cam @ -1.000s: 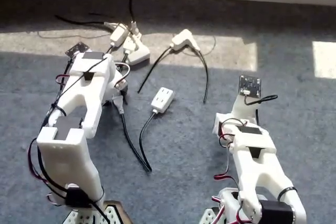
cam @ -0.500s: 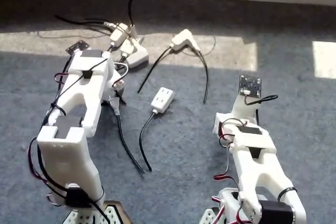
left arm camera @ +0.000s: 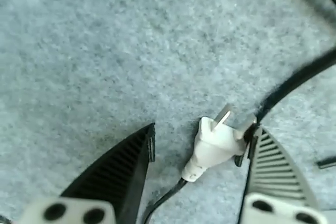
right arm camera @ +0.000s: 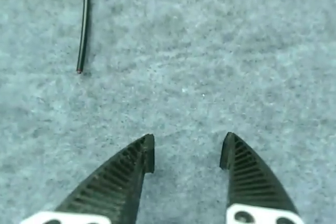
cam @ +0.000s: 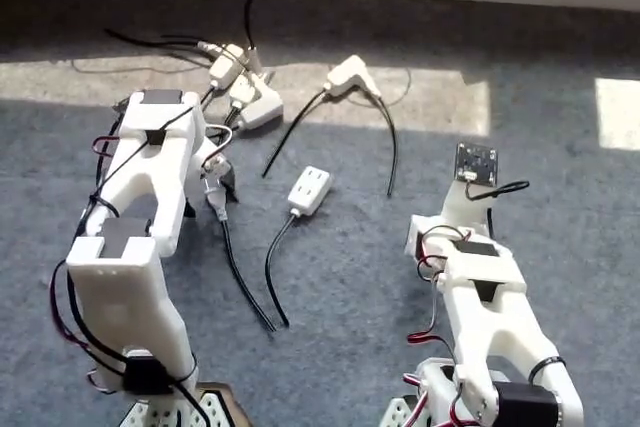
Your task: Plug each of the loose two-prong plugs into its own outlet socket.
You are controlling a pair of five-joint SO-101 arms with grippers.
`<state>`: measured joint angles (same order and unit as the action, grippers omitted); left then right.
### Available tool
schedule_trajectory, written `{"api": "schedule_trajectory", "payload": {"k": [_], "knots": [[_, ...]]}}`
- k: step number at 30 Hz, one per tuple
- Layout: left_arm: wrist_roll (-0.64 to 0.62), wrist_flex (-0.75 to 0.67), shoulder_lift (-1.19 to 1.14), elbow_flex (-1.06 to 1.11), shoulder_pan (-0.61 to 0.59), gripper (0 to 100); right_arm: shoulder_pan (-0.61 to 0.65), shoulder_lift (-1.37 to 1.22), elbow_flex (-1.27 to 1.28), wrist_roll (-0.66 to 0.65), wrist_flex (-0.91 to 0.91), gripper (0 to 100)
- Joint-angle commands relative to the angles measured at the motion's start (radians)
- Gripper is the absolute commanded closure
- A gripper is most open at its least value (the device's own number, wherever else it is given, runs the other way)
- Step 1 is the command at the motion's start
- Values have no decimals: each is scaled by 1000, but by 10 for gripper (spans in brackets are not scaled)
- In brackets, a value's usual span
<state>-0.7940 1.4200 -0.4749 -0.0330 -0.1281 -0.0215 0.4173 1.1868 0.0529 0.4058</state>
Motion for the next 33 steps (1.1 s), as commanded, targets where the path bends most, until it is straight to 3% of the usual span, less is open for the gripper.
{"api": "schedule_trajectory", "payload": {"k": [1, 15, 24, 33], "knots": [[2, 28, 13, -21, 51, 726, 8, 28, -4, 3, -16, 789], [38, 72, 8, 1, 117, 726, 8, 28, -4, 3, -16, 789], [38, -51, 2, -1, 94, 726, 8, 28, -2, 3, -16, 789], [38, -14, 79, -36, 99, 729, 10, 28, 1, 3, -16, 789]]}}
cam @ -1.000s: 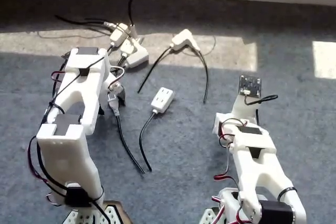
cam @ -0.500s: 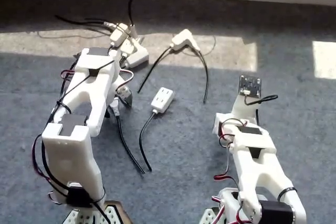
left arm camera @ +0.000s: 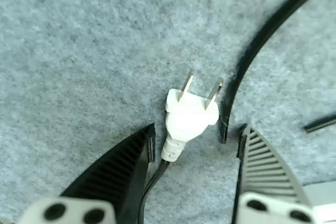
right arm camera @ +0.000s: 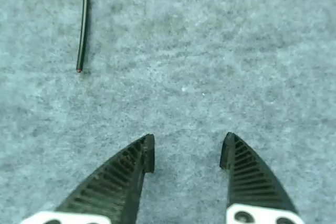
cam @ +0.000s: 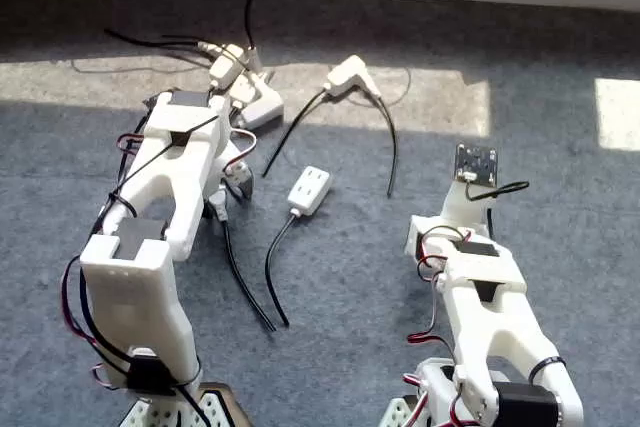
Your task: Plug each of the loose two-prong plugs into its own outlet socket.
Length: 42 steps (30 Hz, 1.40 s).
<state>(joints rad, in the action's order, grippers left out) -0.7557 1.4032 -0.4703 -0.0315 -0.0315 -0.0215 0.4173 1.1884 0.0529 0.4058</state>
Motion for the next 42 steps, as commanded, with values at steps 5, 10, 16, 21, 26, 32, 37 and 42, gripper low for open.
{"api": "schedule_trajectory", "payload": {"k": [5, 10, 16, 21, 26, 32, 37, 42], "knots": [[-2, 0, 73, -48, 22, 729, 10, 28, -1, 3, -16, 789], [-2, -17, 70, -48, 44, 729, 28, 28, -1, 3, -16, 789], [0, -91, 70, -41, 42, 727, 28, 28, -1, 3, -16, 789], [0, -61, 81, -62, 44, 729, 28, 28, -1, 3, -16, 789], [0, -63, 79, -76, 47, 729, 28, 28, -1, 3, -16, 789], [101, -61, 81, -137, 77, 730, 28, 28, -1, 3, -16, 789], [104, -61, 79, -116, 82, 730, 28, 28, -1, 3, -16, 789], [104, -18, 81, -130, 82, 730, 28, 28, -1, 3, -16, 789]]}}
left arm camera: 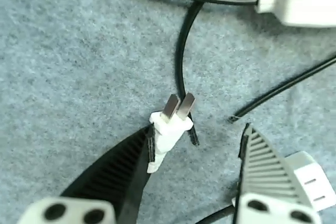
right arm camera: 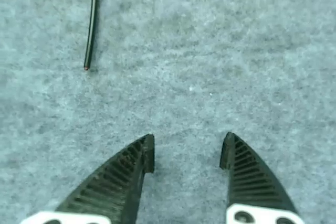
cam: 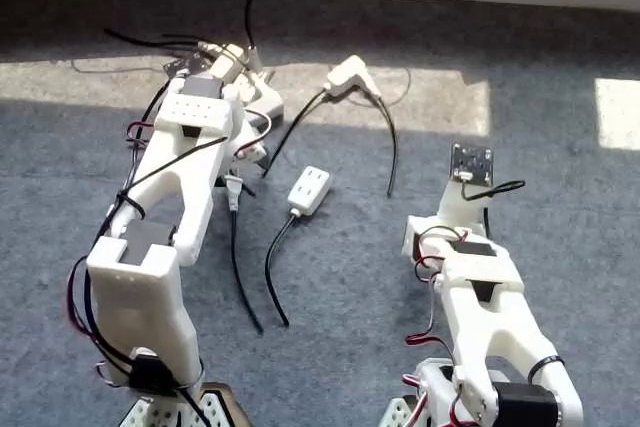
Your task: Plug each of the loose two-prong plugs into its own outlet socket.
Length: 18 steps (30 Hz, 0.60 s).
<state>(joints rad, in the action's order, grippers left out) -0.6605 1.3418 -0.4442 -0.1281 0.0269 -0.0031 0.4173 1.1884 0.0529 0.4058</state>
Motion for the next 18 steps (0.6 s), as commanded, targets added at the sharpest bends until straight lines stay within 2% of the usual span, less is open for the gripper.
{"api": "schedule_trajectory", "payload": {"k": [1, 12, 18], "knots": [[9, 54, 54, -39, 27, 730, 10, 28, -1, 3, -16, 789], [9, 55, 24, -36, 53, 730, 10, 28, -1, 3, -16, 789], [9, -3, -71, -38, -42, 730, 10, 28, -1, 3, -16, 789]]}}
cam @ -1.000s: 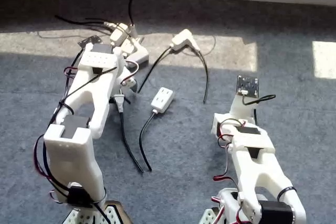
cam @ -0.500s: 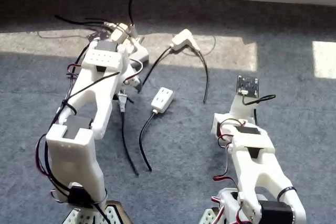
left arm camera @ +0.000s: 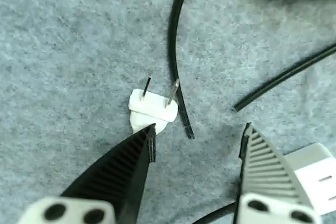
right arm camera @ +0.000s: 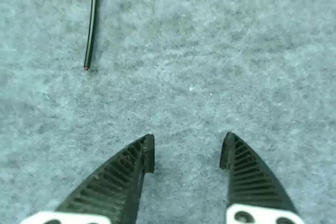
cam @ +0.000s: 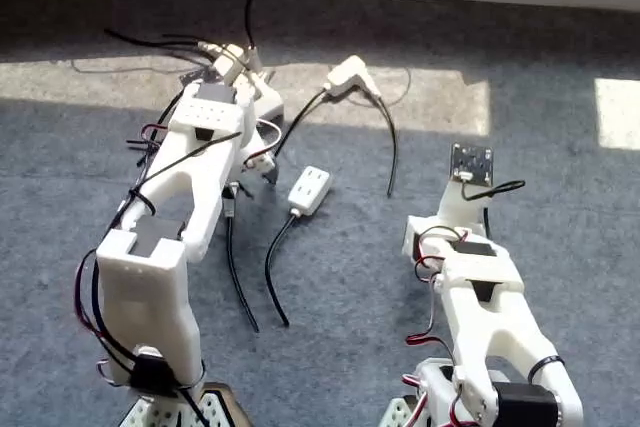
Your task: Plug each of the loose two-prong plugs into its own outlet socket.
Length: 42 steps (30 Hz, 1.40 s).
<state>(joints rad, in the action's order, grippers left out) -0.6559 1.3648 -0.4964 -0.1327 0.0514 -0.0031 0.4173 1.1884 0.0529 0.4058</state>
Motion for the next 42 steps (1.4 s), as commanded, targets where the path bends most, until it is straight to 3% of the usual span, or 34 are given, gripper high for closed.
{"api": "schedule_trajectory", "payload": {"k": [1, 26, 34, 42], "knots": [[5, -23, -27, -33, -77, 730, 10, 28, -1, 3, -16, 789], [5, -11, -31, 47, -225, 736, 10, 28, -1, 3, -16, 789], [9, -35, -33, 51, -229, 1000, 10, 28, -1, 3, -16, 789], [12, -31, -33, 56, -225, 973, 12, 28, -2, 3, -16, 789]]}}
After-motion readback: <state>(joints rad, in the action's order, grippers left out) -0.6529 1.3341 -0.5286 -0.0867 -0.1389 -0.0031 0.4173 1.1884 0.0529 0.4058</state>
